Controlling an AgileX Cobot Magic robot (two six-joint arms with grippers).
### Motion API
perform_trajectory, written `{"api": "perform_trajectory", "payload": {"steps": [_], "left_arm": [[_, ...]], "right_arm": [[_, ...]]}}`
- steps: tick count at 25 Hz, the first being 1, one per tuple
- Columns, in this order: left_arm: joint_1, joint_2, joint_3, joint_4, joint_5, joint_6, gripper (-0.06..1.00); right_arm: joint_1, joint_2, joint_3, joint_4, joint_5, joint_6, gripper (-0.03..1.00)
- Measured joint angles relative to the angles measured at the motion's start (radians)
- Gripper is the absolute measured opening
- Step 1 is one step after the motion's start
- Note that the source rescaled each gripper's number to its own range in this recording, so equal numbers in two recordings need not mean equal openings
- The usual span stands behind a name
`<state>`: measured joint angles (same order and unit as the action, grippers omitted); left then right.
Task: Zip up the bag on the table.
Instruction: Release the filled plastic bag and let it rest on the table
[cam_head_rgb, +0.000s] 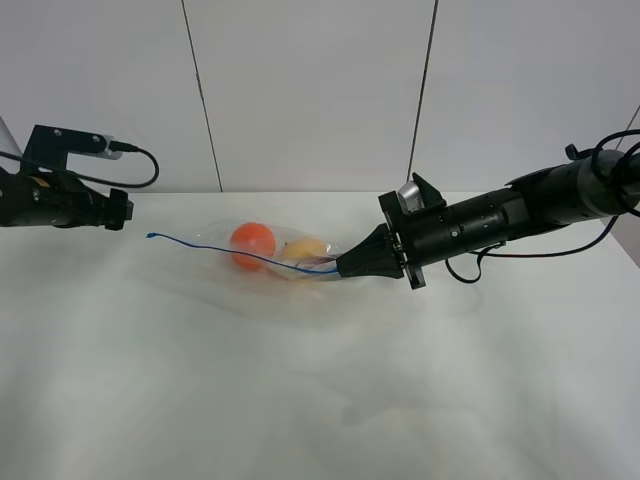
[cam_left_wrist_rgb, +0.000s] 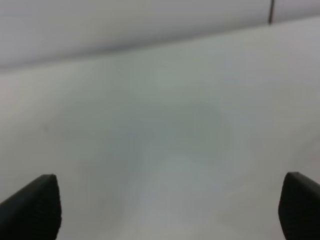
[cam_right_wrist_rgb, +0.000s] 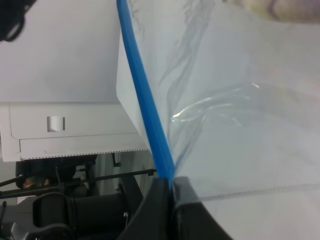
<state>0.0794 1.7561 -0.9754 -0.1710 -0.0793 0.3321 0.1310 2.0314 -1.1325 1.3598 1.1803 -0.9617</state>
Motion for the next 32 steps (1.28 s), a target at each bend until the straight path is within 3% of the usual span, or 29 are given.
{"api": "perform_trajectory", "payload": {"steps": [7, 13, 20, 28, 32], "left_arm": [[0.0, 0.0, -0.332, -0.025, 0.675, -0.094, 1.0], [0.0, -0.001, -0.481, -0.041, 0.995, -0.186, 1.0], [0.0, -0.002, -0.496, -0.045, 1.24, -0.208, 1.0], [-0.017, -0.056, -0.496, -0.039, 1.29, -0.211, 1.0], [-0.054, -0.126, -0.486, 0.008, 1.292, -0.243, 1.0]], "right_arm": [[0.0, 0.0, 0.0, 0.0, 0.0, 0.0, 0.0], [0.0, 0.0, 0.0, 0.0, 0.001, 0.0, 0.0], [0.0, 0.0, 0.0, 0.0, 0.001, 0.0, 0.0], [0.0, 0.0, 0.0, 0.0, 0.001, 0.0, 0.0], [0.0, 0.0, 0.0, 0.001, 0.001, 0.0, 0.0]]}}
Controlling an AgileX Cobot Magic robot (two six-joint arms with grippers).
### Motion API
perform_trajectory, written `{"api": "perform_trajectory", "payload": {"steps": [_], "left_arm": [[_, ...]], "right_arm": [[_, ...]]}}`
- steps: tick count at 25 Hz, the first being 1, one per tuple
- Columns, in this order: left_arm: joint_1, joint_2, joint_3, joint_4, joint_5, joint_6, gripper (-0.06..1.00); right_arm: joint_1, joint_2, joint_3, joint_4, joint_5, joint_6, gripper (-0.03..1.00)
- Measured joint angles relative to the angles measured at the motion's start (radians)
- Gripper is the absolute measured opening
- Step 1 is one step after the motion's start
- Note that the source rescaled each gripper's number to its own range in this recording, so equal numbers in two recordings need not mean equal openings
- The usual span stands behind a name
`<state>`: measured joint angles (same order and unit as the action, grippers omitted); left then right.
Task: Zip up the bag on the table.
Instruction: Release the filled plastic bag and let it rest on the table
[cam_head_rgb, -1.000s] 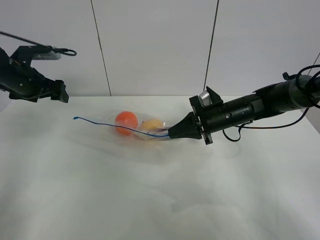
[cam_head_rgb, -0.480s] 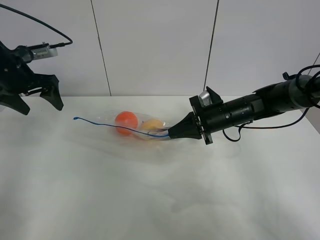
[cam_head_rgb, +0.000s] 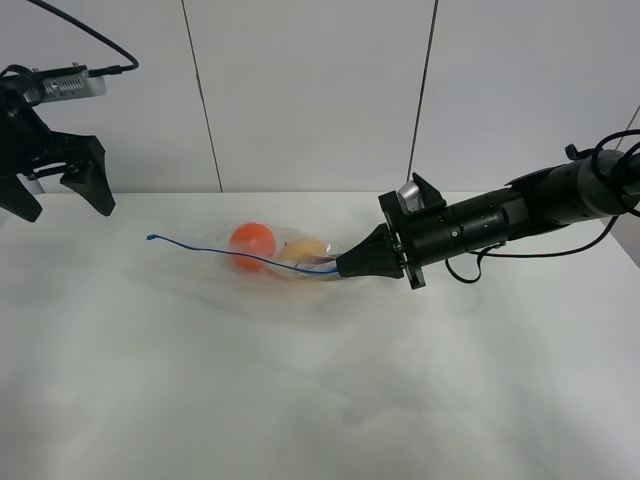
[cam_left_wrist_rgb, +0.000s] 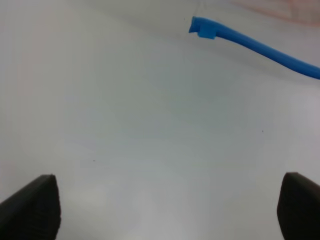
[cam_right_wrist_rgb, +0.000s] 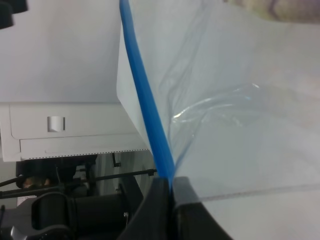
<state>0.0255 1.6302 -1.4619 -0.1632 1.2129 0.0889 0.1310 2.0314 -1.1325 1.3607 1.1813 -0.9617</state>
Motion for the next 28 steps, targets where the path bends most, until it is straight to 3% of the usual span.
{"api": "perform_trajectory", "payload": {"steps": [6, 12, 28], "left_arm": [[-0.074, -0.122, 0.083, 0.028, 0.001, -0.028, 1.0], [-0.144, -0.315, 0.28, 0.027, 0.001, -0.063, 1.0], [-0.151, -0.92, 0.867, 0.054, -0.01, -0.117, 1.0]], "right_arm": [[0.0, 0.0, 0.0, 0.0, 0.0, 0.0, 0.0], [0.0, 0.0, 0.0, 0.0, 0.0, 0.0, 0.0], [0.0, 0.0, 0.0, 0.0, 0.01, 0.0, 0.0]]}}
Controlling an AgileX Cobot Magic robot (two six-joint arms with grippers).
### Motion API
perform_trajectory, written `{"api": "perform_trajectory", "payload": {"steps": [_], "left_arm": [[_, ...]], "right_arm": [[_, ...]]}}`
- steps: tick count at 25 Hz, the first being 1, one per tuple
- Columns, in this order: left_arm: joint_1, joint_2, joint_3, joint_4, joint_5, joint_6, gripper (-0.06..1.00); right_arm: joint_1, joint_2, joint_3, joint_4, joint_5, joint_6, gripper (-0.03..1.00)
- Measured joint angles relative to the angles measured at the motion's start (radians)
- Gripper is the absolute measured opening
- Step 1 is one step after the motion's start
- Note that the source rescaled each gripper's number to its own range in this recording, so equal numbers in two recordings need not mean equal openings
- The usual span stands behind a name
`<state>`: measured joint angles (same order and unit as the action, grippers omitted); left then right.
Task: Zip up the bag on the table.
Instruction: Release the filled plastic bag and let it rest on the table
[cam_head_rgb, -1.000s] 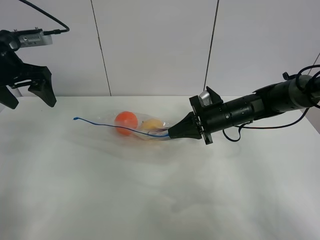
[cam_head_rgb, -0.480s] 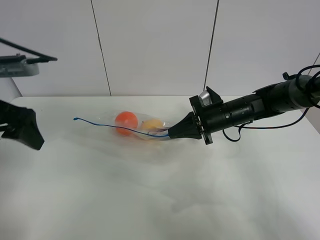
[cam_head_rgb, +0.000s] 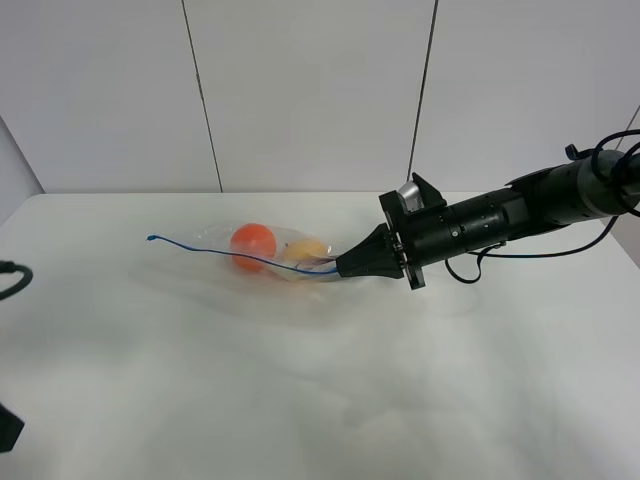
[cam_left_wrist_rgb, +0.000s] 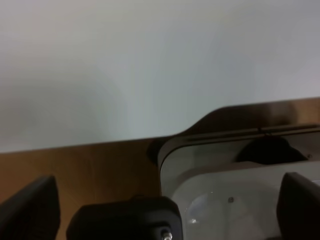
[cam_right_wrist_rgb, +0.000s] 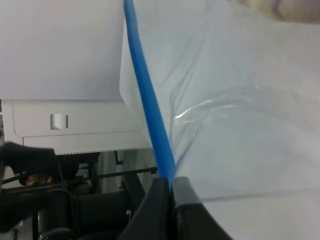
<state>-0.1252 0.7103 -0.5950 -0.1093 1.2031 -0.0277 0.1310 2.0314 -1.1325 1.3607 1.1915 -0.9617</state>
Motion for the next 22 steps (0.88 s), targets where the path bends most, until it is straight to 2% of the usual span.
{"api": "perform_trajectory", "payload": {"steps": [4, 7, 16, 22], "left_arm": [[0.0, -0.109, 0.021, 0.011, -0.032, 0.002, 1.0], [0.0, -0.153, 0.021, 0.021, -0.034, 0.05, 1.0], [0.005, -0.17, 0.023, 0.022, -0.034, 0.083, 1.0], [0.13, -0.192, 0.023, 0.022, -0.034, 0.083, 1.0]], "right_arm": [[0.0, 0.0, 0.0, 0.0, 0.0, 0.0, 0.0], [0.0, 0.0, 0.0, 0.0, 0.0, 0.0, 0.0], [0.0, 0.0, 0.0, 0.0, 0.0, 0.0, 0.0], [0.0, 0.0, 0.0, 0.0, 0.0, 0.0, 0.0]]}}
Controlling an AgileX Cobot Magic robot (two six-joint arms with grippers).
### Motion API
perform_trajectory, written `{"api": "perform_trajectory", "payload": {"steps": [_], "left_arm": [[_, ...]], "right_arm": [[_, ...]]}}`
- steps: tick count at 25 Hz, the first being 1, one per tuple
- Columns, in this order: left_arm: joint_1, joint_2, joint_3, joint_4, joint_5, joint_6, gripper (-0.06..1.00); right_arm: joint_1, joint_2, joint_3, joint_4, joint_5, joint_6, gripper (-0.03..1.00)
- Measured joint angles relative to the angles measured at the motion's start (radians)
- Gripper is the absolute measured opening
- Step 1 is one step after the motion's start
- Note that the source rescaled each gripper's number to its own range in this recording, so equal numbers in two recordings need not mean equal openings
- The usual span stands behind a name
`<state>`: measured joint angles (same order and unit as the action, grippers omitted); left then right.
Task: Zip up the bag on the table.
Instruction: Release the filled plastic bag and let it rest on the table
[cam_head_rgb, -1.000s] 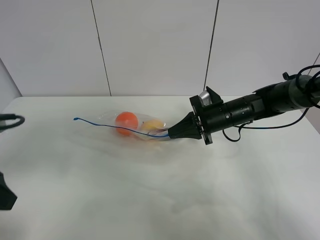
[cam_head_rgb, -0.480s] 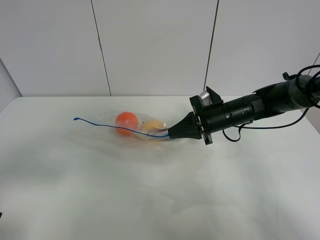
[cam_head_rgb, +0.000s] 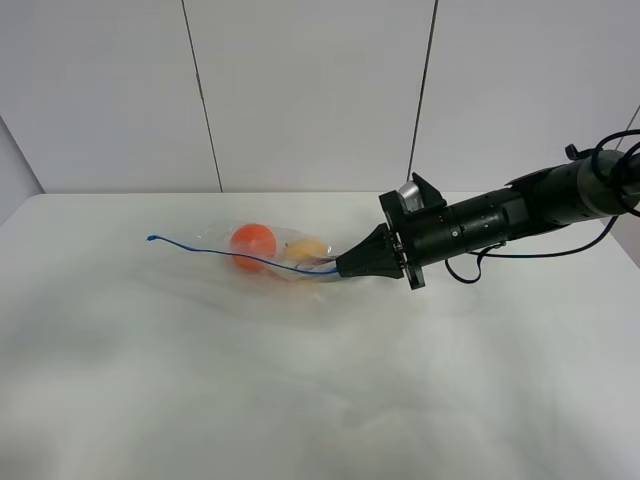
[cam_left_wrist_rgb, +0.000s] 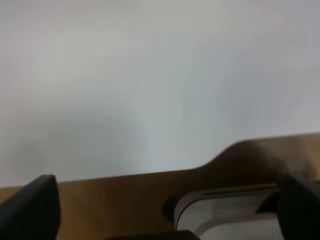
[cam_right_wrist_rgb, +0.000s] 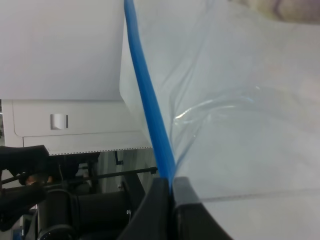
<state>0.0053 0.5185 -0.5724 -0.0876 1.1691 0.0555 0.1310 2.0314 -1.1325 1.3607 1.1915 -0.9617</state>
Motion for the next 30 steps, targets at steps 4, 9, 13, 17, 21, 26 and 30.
{"api": "perform_trajectory", "payload": {"steps": [4, 9, 13, 17, 21, 26, 30], "left_arm": [[0.018, -0.125, 0.001, 0.0, -0.002, 0.0, 1.0], [0.018, -0.316, 0.002, 0.0, -0.001, 0.001, 1.0], [0.018, -0.493, 0.003, 0.0, 0.0, 0.001, 1.0], [0.018, -0.524, 0.003, 0.0, 0.005, 0.002, 1.0], [0.018, -0.525, 0.003, 0.0, 0.005, 0.002, 1.0], [0.018, -0.525, 0.003, 0.0, 0.005, 0.002, 1.0], [0.018, -0.525, 0.003, 0.0, 0.005, 0.002, 1.0]], "right_arm": [[0.0, 0.0, 0.0, 0.0, 0.0, 0.0, 0.0], [0.0, 0.0, 0.0, 0.0, 0.0, 0.0, 0.0], [0.0, 0.0, 0.0, 0.0, 0.0, 0.0, 0.0], [0.0, 0.0, 0.0, 0.0, 0.0, 0.004, 0.0], [0.0, 0.0, 0.0, -0.005, 0.0, 0.03, 0.21], [0.0, -0.01, -0.003, -0.078, -0.019, 0.068, 0.87], [0.0, -0.051, -0.079, -0.292, -0.078, 0.232, 0.98]]}}
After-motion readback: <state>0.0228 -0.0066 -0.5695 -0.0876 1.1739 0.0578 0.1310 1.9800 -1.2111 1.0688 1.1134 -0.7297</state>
